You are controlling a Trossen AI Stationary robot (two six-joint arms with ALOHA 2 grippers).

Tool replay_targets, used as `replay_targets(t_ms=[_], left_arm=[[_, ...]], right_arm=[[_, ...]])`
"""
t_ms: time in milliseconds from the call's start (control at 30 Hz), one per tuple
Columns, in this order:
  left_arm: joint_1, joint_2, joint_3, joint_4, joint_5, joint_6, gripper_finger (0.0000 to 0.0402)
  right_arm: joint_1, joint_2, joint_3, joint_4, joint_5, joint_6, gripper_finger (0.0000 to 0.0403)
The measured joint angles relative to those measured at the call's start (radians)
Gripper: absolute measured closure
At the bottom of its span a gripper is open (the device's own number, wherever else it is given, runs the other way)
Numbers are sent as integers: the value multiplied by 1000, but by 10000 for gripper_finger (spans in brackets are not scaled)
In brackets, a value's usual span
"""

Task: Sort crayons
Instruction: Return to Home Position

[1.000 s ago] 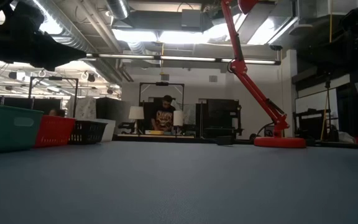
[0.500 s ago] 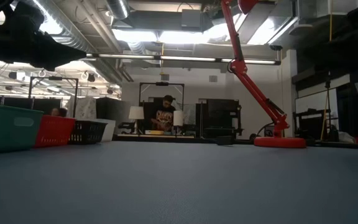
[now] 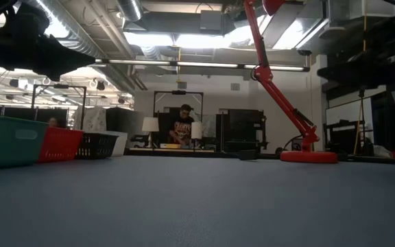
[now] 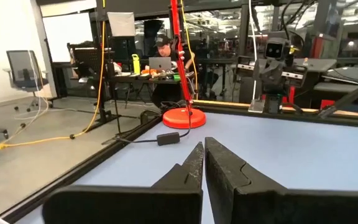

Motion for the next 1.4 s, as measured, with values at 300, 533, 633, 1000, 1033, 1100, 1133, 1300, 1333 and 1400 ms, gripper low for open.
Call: replay_targets(t_ms=[300, 533, 633, 1000, 1033, 1100, 1133, 1300, 1333, 1400], left_arm=[[0, 0, 0, 0, 0, -1, 400], [0, 0, 0, 0, 0, -1, 400], [0, 0, 0, 0, 1, -1, 400], [0, 0, 0, 0, 1, -1, 400], [0, 0, 0, 0, 1, -1, 400], [0, 0, 0, 0, 1, -1, 400], [0, 0, 0, 0, 1, -1, 400], [0, 0, 0, 0, 1, -1, 400], [0, 0, 0, 0, 1, -1, 400], [0, 0, 0, 0, 1, -1, 400]], right_arm=[[-16, 0, 0, -1, 5, 37, 400], [-16, 0, 0, -1, 8, 37, 400], [-16, 0, 0, -2, 8, 36, 400], [-16, 0, 0, -2, 8, 36, 400], [-16, 0, 0, -2, 8, 36, 400], [-16, 0, 0, -2, 8, 36, 400], [-16, 0, 0, -2, 8, 36, 400], [-16, 0, 0, -3, 9, 36, 400], [-16, 0, 0, -3, 9, 36, 400], [-16, 0, 0, -3, 9, 36, 400]])
